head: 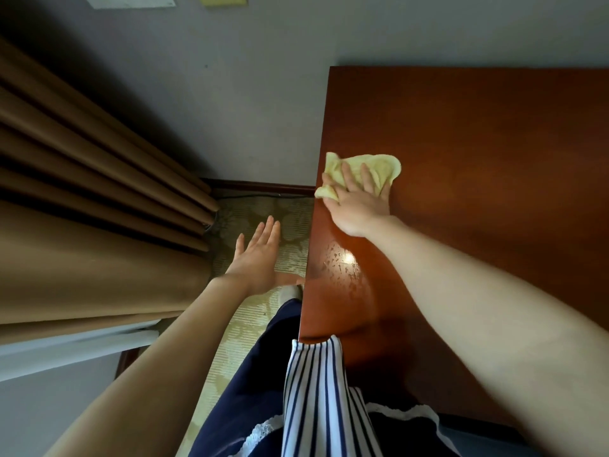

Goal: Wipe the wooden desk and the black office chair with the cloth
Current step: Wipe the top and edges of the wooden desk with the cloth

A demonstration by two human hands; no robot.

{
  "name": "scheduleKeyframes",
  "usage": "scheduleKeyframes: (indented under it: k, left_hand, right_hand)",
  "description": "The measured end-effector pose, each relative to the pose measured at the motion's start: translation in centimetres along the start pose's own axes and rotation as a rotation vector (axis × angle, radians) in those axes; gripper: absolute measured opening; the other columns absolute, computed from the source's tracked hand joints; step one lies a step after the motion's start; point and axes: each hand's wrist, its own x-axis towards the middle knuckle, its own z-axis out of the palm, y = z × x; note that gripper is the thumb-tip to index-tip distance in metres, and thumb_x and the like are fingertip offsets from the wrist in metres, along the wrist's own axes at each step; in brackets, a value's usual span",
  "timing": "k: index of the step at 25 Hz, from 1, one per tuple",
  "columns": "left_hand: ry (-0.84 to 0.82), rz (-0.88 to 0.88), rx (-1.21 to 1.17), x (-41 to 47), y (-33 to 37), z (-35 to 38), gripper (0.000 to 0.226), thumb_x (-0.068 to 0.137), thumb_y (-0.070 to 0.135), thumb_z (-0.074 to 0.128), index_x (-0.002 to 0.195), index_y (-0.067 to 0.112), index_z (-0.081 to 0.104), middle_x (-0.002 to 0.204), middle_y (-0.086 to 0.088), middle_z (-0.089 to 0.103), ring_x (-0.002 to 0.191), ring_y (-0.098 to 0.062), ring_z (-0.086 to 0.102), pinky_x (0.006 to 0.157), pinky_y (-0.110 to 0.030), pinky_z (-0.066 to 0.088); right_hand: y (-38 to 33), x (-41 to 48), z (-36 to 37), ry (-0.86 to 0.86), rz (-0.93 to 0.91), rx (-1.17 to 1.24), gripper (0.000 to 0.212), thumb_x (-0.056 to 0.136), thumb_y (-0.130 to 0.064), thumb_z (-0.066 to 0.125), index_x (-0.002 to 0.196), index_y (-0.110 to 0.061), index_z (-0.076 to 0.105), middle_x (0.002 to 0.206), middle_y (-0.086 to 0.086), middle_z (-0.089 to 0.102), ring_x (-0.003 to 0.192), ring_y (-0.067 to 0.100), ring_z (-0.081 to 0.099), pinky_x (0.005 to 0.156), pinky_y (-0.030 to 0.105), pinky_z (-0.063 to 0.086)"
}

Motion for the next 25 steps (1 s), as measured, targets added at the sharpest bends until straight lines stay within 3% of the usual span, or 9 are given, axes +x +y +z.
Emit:
scheduleKeyframes:
  k: [8,14,19,25]
  left_hand:
    - [0.105,-0.093,-0.098,-2.5,-0.7,1.4,0.110,0.078,0.067,0.056,0.151,0.015,-0.008,0.159,-0.002,-0.014,0.146,-0.018,-0.010,0.115,-0.048,-0.005]
    - [0.118,-0.036,-0.034,-3.6,2.0,3.5,0.115,0.074,0.068,0.059,0.151,0.016,-0.009,0.158,-0.001,-0.016,0.145,-0.017,-0.012,0.115,-0.048,-0.007]
    - [0.076,0.083,-0.033,-4.3,4.5,5.5,0.127,0.067,0.070,0.064,0.149,0.017,-0.017,0.157,-0.001,-0.022,0.145,-0.017,-0.015,0.114,-0.047,-0.009]
    - [0.050,0.137,0.144,-4.0,7.0,5.1,0.129,0.067,0.070,0.064,0.148,0.011,-0.017,0.155,-0.004,-0.027,0.144,-0.019,-0.019,0.115,-0.046,-0.009]
  right_hand:
    - [-1.6,-7.8,6.7,0.134,-0.317,-0.174,0.056,0.097,-0.055,0.016,0.149,-0.041,0.001,0.158,-0.011,-0.009,0.143,0.020,-0.021,0.113,0.051,-0.013]
    - [1.2,-12.4,8.6,0.149,-0.461,-0.198,0.054,0.098,-0.054,0.021,0.149,-0.042,0.008,0.158,-0.015,-0.002,0.144,0.014,-0.016,0.115,0.049,-0.008]
    - [6.0,-18.7,10.8,0.119,-0.460,-0.203,0.054,0.094,-0.058,0.013,0.146,-0.046,0.015,0.155,-0.020,0.001,0.143,0.009,-0.016,0.114,0.042,-0.009]
    - [13.6,-21.3,9.1,0.061,-0.381,-0.221,0.048,0.091,-0.063,0.003,0.138,-0.058,-0.006,0.151,-0.025,-0.009,0.139,0.003,-0.024,0.115,0.041,-0.008]
